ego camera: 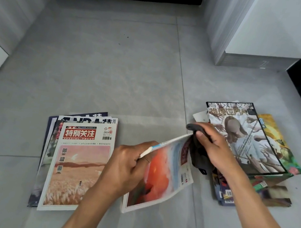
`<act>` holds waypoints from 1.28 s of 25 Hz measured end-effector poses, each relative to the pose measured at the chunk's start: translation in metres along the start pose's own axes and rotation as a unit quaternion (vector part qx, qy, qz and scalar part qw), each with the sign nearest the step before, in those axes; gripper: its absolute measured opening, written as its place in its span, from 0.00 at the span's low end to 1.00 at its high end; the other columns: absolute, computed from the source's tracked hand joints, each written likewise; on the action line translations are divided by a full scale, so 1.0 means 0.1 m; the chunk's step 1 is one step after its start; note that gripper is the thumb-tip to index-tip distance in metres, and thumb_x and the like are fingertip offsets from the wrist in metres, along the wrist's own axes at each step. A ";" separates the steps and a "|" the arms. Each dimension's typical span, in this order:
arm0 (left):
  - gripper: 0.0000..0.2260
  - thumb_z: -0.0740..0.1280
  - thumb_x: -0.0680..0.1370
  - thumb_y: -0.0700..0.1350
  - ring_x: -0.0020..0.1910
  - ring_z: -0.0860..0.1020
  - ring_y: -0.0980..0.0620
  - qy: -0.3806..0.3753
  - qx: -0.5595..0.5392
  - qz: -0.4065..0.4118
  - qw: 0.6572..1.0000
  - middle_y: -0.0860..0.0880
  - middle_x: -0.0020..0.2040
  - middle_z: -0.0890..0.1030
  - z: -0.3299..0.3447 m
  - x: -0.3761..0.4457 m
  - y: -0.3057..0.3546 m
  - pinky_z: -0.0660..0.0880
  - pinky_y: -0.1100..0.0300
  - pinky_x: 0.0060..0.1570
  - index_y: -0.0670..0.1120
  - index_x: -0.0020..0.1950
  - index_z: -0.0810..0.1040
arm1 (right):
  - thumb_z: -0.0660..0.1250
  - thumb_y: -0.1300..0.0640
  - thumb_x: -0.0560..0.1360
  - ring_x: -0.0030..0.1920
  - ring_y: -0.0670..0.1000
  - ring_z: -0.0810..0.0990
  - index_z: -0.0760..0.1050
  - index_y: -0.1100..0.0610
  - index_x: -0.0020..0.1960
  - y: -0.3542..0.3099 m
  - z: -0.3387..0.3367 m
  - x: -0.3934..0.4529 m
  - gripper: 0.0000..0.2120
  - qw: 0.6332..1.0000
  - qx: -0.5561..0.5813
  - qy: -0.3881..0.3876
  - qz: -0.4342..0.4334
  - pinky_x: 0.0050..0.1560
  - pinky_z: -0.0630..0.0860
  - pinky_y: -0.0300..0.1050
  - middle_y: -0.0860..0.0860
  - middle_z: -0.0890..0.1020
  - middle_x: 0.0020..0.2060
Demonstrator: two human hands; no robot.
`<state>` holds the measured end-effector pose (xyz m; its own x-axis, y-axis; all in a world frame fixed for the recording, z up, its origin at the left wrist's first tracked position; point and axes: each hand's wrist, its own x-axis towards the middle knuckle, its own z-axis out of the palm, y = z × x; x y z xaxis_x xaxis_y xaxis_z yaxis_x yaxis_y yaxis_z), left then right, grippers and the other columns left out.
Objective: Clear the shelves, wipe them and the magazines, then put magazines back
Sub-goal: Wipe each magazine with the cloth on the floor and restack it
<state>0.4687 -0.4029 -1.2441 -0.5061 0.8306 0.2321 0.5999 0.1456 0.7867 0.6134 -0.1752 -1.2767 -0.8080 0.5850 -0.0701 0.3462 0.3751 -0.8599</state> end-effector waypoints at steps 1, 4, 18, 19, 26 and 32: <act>0.10 0.65 0.79 0.41 0.26 0.68 0.58 -0.015 0.021 0.013 1.000 0.52 0.32 0.72 -0.02 0.01 0.01 0.65 0.69 0.27 0.53 0.56 0.76 | 0.62 0.59 0.83 0.63 0.47 0.76 0.79 0.43 0.60 0.03 -0.03 0.00 0.14 1.000 0.020 -0.008 0.021 0.68 0.70 0.52 0.44 0.80 0.57; 0.12 0.64 0.76 0.41 0.25 0.70 0.53 -0.007 0.114 0.029 0.993 0.50 0.29 0.72 -0.04 0.11 0.07 0.66 0.64 0.26 0.53 0.56 0.78 | 0.62 0.61 0.82 0.64 0.50 0.76 0.80 0.53 0.61 -0.25 0.18 -0.09 0.12 0.996 0.083 0.003 -0.043 0.67 0.70 0.43 0.49 0.80 0.58; 0.35 0.65 0.76 0.54 0.79 0.52 0.52 -0.273 0.202 0.024 0.940 0.56 0.80 0.52 0.61 -0.18 0.12 0.57 0.53 0.76 0.53 0.80 0.53 | 0.67 0.66 0.71 0.44 0.60 0.85 0.77 0.66 0.65 -0.33 0.51 -0.32 0.22 0.754 0.539 -0.002 0.375 0.45 0.83 0.54 0.64 0.84 0.49; 0.35 0.65 0.76 0.59 0.79 0.46 0.57 -0.309 0.103 -0.021 0.945 0.59 0.80 0.49 0.55 -0.13 0.11 0.49 0.59 0.77 0.57 0.79 0.54 | 0.68 0.63 0.69 0.44 0.60 0.85 0.78 0.66 0.63 -0.30 0.48 -0.35 0.23 0.739 0.554 -0.021 0.383 0.45 0.83 0.53 0.63 0.85 0.48; 0.26 0.67 0.72 0.64 0.58 0.79 0.47 -0.067 -0.489 -0.509 0.705 0.46 0.64 0.80 0.48 -0.23 -0.26 0.72 0.50 0.59 0.52 0.65 0.76 | 0.83 0.64 0.52 0.53 0.61 0.83 0.84 0.63 0.56 -0.37 0.41 -0.41 0.32 0.681 0.665 -0.102 0.289 0.57 0.78 0.57 0.62 0.83 0.56; 0.12 0.72 0.74 0.41 0.50 0.84 0.41 0.028 -0.453 -0.543 0.707 0.42 0.51 0.85 0.60 -0.40 -0.46 0.79 0.44 0.54 0.45 0.58 0.81 | 0.71 0.68 0.68 0.53 0.64 0.83 0.78 0.65 0.62 0.05 0.46 -0.46 0.23 0.740 0.532 0.004 0.412 0.56 0.77 0.61 0.66 0.82 0.56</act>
<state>0.4984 -0.4106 -1.3237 -0.4016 0.4678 -0.7874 -0.7910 0.2562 0.5556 0.6309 -0.2329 -1.3011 -0.5272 0.3066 -0.7925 0.1443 -0.8868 -0.4391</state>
